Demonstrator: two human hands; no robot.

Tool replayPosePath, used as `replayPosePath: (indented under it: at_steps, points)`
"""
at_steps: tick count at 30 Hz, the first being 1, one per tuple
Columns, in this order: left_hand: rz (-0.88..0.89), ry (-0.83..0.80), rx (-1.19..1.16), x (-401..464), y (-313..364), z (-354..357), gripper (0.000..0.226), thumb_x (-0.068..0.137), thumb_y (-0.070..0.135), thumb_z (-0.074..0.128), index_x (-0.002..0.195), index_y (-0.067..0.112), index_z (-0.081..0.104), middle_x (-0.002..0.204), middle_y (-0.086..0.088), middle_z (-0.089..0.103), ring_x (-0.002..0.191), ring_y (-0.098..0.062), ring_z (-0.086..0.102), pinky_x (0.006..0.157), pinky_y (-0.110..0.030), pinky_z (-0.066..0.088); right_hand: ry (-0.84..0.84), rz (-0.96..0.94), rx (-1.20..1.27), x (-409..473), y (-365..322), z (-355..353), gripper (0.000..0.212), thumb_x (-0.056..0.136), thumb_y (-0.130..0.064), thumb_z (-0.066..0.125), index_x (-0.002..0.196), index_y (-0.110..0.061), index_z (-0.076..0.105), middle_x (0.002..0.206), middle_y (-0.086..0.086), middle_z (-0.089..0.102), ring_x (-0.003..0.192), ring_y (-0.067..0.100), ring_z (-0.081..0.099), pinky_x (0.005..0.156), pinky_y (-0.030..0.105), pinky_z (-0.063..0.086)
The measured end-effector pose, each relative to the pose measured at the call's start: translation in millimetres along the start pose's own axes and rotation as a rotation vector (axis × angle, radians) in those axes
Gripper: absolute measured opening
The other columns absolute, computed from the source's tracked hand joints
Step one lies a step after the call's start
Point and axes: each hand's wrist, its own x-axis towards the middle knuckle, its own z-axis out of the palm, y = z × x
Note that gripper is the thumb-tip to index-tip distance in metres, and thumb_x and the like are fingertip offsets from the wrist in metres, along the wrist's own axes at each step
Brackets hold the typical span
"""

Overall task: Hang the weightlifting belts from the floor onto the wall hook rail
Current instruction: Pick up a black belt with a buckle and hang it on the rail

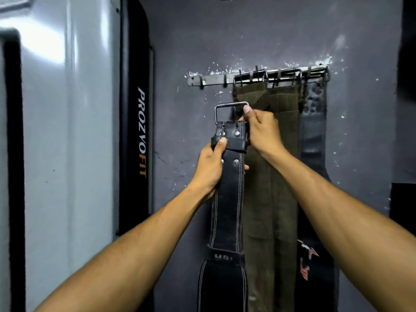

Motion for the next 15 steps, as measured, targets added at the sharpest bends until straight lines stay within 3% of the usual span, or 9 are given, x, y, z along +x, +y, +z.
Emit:
replayPosePath:
  at_steps: [3, 6, 8, 10, 13, 15]
  points:
    - [0.095, 0.028, -0.024, 46.9, -4.4, -22.2, 0.029, 0.108, 0.025, 0.049, 0.129, 0.006, 0.041, 0.106, -0.034, 0.068, 0.057, -0.037, 0.072, 0.052, -0.041, 0.061, 0.033, 0.005, -0.021, 34.9, -2.3, 32.9, 0.059, 0.109, -0.039, 0.049, 0.082, 0.01, 0.066, 0.071, 0.023, 0.065, 0.065, 0.019, 0.051, 0.059, 0.035, 0.03]
    - [0.184, 0.032, -0.017, 99.9, 1.7, -39.1, 0.04, 0.096, 0.038, 0.065, 0.129, 0.041, 0.044, 0.135, -0.027, 0.06, 0.09, -0.051, 0.072, 0.074, -0.063, 0.062, 0.122, -0.006, -0.047, 77.0, -5.7, 59.8, 0.045, 0.108, -0.032, 0.052, 0.081, 0.001, 0.067, 0.071, 0.01, 0.062, 0.07, 0.021, 0.055, 0.059, 0.032, 0.034]
    - [0.217, 0.028, -0.005, 134.9, 8.0, -44.0, 0.049, 0.088, 0.045, 0.069, 0.131, 0.053, 0.047, 0.146, -0.013, 0.056, 0.111, -0.056, 0.065, 0.089, -0.069, 0.056, 0.218, -0.068, -0.118, 103.3, -8.7, 70.8, 0.021, 0.107, -0.021, 0.052, 0.112, -0.009, 0.069, 0.095, 0.009, 0.071, 0.09, 0.024, 0.064, 0.069, 0.028, 0.038]
    - [0.249, 0.006, 0.004, 173.2, 10.0, -45.5, 0.055, 0.082, 0.05, 0.07, 0.132, 0.056, 0.049, 0.151, 0.0, 0.051, 0.126, -0.052, 0.058, 0.1, -0.069, 0.049, 0.289, -0.129, -0.204, 129.3, -11.7, 77.4, 0.026, 0.106, -0.015, 0.05, 0.131, -0.013, 0.059, 0.104, 0.01, 0.068, 0.092, 0.026, 0.058, 0.069, 0.027, 0.032]
    - [0.296, -0.025, -0.031, 205.7, 21.2, -38.4, 0.055, 0.084, 0.043, 0.069, 0.135, 0.043, 0.049, 0.141, 0.01, 0.053, 0.127, -0.044, 0.06, 0.098, -0.068, 0.052, 0.309, -0.177, -0.357, 162.5, -14.7, 78.2, 0.024, 0.106, -0.014, 0.05, 0.126, -0.01, 0.063, 0.108, 0.015, 0.071, 0.093, 0.029, 0.062, 0.068, 0.027, 0.032]
    - [0.286, -0.037, -0.055, 224.3, 25.6, -33.8, 0.057, 0.086, 0.037, 0.067, 0.14, 0.037, 0.047, 0.141, 0.002, 0.055, 0.122, -0.046, 0.064, 0.092, -0.067, 0.055, 0.307, -0.175, -0.429, 179.7, -12.8, 78.6, 0.023, 0.104, -0.014, 0.049, 0.118, -0.008, 0.067, 0.11, 0.017, 0.072, 0.1, 0.033, 0.066, 0.076, 0.031, 0.042]
